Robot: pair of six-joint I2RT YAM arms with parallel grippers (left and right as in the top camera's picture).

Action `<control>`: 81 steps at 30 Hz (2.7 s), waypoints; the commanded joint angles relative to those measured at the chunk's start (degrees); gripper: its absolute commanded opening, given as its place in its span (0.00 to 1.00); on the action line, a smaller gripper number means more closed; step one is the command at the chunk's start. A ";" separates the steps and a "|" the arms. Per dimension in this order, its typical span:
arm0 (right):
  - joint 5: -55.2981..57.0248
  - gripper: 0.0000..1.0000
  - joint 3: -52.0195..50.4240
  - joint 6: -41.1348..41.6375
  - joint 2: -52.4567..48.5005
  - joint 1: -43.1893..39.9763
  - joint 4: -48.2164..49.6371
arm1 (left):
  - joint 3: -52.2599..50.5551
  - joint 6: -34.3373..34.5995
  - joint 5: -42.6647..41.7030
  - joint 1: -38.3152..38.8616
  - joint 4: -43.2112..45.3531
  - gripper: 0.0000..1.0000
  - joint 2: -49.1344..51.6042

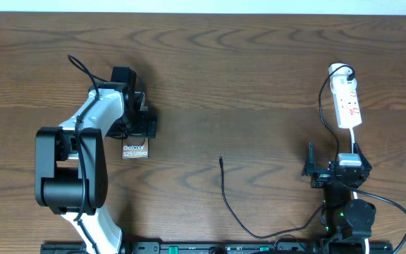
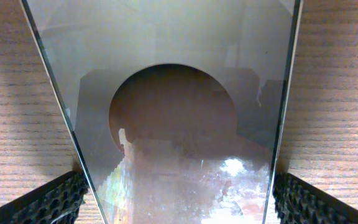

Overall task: Plug charger to phone and switch on socket
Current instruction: 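Close the left gripper on the phone's top edge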

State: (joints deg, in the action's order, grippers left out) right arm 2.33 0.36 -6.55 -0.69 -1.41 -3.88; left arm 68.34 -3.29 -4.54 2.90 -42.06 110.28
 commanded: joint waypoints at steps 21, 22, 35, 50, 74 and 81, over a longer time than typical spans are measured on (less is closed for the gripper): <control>-0.11 0.99 -0.04 -0.37 0.31 0.66 -0.24 | -1.53 -0.74 -0.79 0.07 -0.20 0.86 0.96; -0.11 0.99 -0.04 -0.37 0.31 0.66 -0.24 | -1.53 -0.74 -0.79 0.07 -0.20 0.85 0.96; -0.11 0.99 -0.04 -0.37 0.31 0.66 -0.24 | -1.53 -0.74 -0.81 0.07 -0.20 0.80 0.96; -0.11 0.99 -0.04 -0.37 0.31 0.66 -0.24 | -1.53 -0.74 -0.79 0.07 -0.22 0.74 0.96; -0.11 0.99 -0.04 -0.37 0.31 0.66 -0.24 | -1.53 -0.74 -0.81 0.07 0.00 0.07 0.96; -0.11 0.99 -0.04 -0.37 0.31 0.66 -0.24 | -1.53 -0.74 -0.79 0.07 0.00 0.07 0.96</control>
State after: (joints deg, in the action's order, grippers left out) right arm 2.33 0.36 -6.55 -0.69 -1.41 -3.88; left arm 68.27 -3.49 -4.14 2.83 -41.98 110.26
